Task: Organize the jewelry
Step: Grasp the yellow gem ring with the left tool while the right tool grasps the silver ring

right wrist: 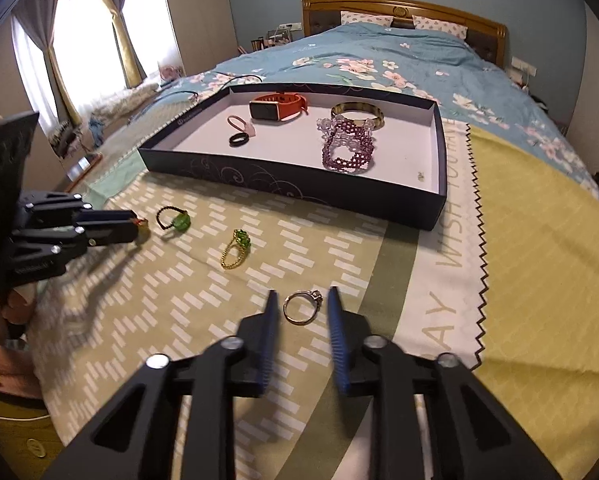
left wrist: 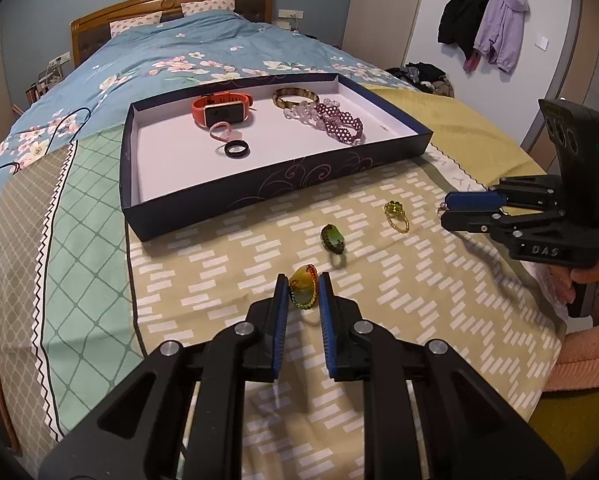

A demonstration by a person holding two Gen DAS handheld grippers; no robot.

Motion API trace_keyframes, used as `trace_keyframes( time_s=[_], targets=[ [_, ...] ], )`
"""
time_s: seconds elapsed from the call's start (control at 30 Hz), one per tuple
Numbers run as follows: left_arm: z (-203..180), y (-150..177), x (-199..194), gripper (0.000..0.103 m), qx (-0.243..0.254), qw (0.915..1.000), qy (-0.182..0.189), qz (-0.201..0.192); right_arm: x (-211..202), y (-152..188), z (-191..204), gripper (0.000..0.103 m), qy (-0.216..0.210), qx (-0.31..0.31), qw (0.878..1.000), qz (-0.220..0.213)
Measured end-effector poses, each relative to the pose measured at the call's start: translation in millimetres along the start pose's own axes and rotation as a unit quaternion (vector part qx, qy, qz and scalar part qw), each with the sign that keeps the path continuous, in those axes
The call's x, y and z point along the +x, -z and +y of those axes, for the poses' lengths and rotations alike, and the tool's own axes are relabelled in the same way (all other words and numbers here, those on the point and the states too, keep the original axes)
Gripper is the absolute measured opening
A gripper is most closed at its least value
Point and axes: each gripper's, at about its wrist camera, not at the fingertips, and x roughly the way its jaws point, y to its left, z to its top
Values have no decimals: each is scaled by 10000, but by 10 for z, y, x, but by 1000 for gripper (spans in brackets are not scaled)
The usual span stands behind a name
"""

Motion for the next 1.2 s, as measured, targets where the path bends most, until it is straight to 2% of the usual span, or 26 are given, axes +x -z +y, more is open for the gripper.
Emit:
trace_keyframes(
  time_s=[0.17, 0.2, 0.23, 0.7, 0.93, 1.0, 1.07, 1.13, 1.2],
  targets=[
    [2, -1, -5, 16, -47, 10000, 9, -19, -7, 6, 14, 15, 90, -77, 9999, -17],
    [4, -5, -11, 16, -58, 10000, 16, -38, -15, 4, 13, 12, 90, -71, 9999, -39],
    [8, -6, -17, 16, -71, 10000, 21, -56, -23, 0, 8, 3, 57, -44, 10000, -52],
    [41, -30, -98, 16, -189, 9995, 87, -226, -106, -48, -67, 0, -332, 297, 9986, -294],
    [21, -50, -142, 16, -197, 9993, 105, -301, -171, -113, -76, 0, -351, 311, 9980, -424],
    [18, -53, -138, 16, -195, 9993, 112, -296, -115, -106, -122, 4, -358, 415, 9981, -281],
    [7, -54, -131, 16, -195, 9993, 124, -280, -55, -77, -136, 21, -370, 461, 9981, -168],
    [7, -31, -119, 16, -198, 9994, 129, -264, -17, -55, -101, 28, -294, 369, 9988, -85],
    [5, -27, -108, 16, -204, 9994, 138, -249, 31, -40, -25, 30, -211, 198, 9996, 12]
  ],
)
